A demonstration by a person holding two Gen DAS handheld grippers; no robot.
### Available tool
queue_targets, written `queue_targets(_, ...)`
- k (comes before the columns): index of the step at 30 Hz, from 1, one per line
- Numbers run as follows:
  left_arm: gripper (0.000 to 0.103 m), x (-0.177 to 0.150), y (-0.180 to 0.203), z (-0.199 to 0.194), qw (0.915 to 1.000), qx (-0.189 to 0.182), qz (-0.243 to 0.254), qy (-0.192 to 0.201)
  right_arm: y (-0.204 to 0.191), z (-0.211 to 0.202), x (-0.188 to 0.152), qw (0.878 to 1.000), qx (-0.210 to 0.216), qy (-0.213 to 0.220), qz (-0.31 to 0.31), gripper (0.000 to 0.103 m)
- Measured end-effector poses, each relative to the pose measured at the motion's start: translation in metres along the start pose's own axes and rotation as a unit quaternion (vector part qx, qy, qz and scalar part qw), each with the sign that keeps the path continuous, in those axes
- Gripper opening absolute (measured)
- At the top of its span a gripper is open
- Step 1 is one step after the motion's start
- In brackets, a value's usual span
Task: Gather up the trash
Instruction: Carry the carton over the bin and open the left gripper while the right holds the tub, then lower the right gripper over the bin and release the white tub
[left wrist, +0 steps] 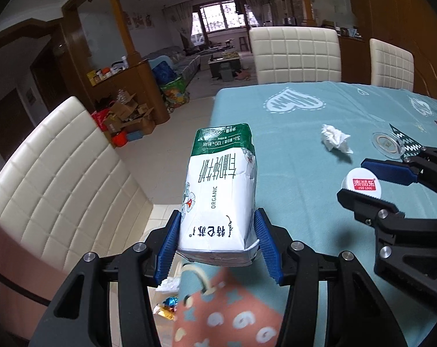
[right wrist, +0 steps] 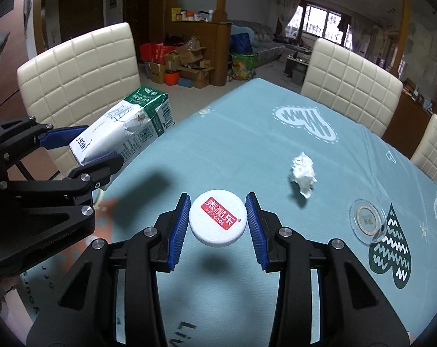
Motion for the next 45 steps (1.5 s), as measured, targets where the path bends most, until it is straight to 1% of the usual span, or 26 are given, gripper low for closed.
queue_targets(12,0.050,-0.031,-0.088,-0.028,0.9969,0.066,-0.043,0.001,-0.070,0.004,0.025,0.998,0.035,0.011,-0.044,0.041)
queue_targets(19,0.050,-0.043,-0.128,-0.038,0.9935,0.100,-0.054,-0.001,-0.111,0.012,0.040,0.996,0.062,0.019,-0.062,0.041)
queue_targets(23,0.051,-0.050,-0.144,-0.041,0.9915,0.115,-0.062,-0.005,-0.127,0.016,0.050,0.995,0.075,0.024,-0.065,0.041)
queue_targets(27,0.051,-0.055,-0.153,-0.041,0.9903,0.122,-0.067,-0.008,-0.137,0.021,0.054,0.994,0.081,0.026,-0.071,0.041)
queue_targets(32,0.052,-0.060,-0.160,-0.039,0.9897,0.124,-0.070,-0.011,-0.143,0.029,0.053,0.994,0.083,0.019,-0.069,0.041)
queue_targets(35,0.053,-0.059,-0.162,-0.041,0.9887,0.135,-0.066,-0.004,-0.144,0.032,0.052,0.994,0.083,0.017,-0.069,0.041)
queue_targets(37,0.060,-0.057,-0.163,-0.043,0.9881,0.140,-0.062,0.001,-0.146,0.033,0.051,0.994,0.084,0.015,-0.069,0.041)
queue_targets(38,0.072,-0.056,-0.163,-0.044,0.9879,0.142,-0.061,0.002,-0.146,0.034,0.051,0.994,0.085,0.014,-0.070,0.041)
queue_targets(39,0.080,-0.055,-0.163,-0.045,0.9877,0.144,-0.059,0.008,-0.147,0.035,0.050,0.994,0.085,0.013,-0.071,0.041)
queue_targets(41,0.082,-0.053,-0.163,-0.047,0.9877,0.145,-0.056,0.015,-0.147,0.036,0.049,0.994,0.085,0.011,-0.072,0.041)
queue_targets(45,0.083,-0.055,-0.162,-0.048,0.9876,0.148,-0.050,0.012,-0.148,0.037,0.047,0.994,0.087,0.009,-0.072,0.041)
Point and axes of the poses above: each gripper's, at about its wrist camera, not at the fingertips, and z roughly the way its jaws point, y to its right, x to its top, the point moved 10 cm from there along z, roughly the way its jaws point, and after that the axes turned 15 degrees about y, right-handed, at the moved point
